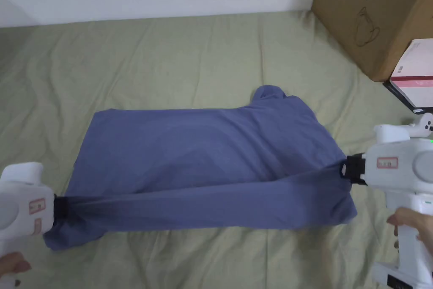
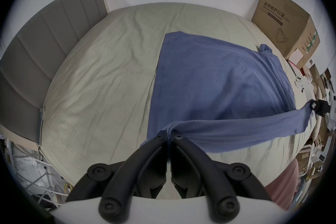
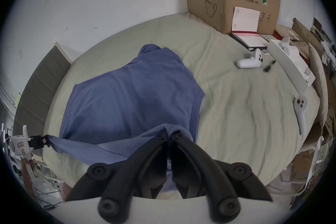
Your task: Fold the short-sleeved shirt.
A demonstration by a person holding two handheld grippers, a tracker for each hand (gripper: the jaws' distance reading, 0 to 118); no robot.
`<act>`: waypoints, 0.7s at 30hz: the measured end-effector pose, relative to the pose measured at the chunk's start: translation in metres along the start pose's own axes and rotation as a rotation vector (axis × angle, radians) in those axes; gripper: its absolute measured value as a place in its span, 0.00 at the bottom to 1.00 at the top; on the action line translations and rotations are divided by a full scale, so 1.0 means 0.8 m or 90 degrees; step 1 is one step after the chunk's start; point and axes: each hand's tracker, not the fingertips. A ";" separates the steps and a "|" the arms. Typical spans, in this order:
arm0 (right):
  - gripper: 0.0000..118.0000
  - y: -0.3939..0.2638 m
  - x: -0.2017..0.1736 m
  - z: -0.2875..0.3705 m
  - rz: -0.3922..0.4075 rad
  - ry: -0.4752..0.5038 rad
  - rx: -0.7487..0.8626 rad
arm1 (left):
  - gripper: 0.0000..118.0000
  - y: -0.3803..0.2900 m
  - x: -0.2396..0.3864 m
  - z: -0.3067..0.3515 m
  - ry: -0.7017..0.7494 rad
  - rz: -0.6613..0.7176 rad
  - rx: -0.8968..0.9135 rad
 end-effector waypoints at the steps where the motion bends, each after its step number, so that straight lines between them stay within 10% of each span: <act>1: 0.01 0.008 -0.002 -0.013 0.000 -0.006 -0.002 | 0.02 0.010 0.001 -0.007 0.000 0.003 0.000; 4: 0.01 0.023 -0.003 -0.052 0.011 -0.033 -0.028 | 0.05 0.033 0.011 -0.036 0.004 -0.031 -0.016; 6: 0.05 0.025 -0.004 -0.066 0.013 -0.047 -0.027 | 0.29 0.037 0.019 -0.048 0.034 -0.082 -0.018; 9: 0.60 0.020 -0.006 -0.059 0.026 -0.056 -0.027 | 0.80 0.030 0.017 -0.046 0.034 -0.088 -0.022; 10: 0.62 0.016 -0.006 -0.051 0.029 -0.051 -0.022 | 0.88 0.026 0.013 -0.043 0.030 -0.083 -0.023; 14: 0.51 -0.007 -0.010 -0.006 0.036 -0.028 0.006 | 0.69 0.000 -0.004 -0.019 0.004 -0.039 -0.021; 16: 0.00 -0.026 -0.013 0.012 0.041 -0.016 0.013 | 0.06 -0.019 -0.008 -0.004 -0.031 -0.030 -0.015; 21: 0.00 -0.080 -0.009 0.027 0.004 -0.002 0.000 | 0.00 -0.067 -0.008 0.004 -0.021 -0.021 -0.009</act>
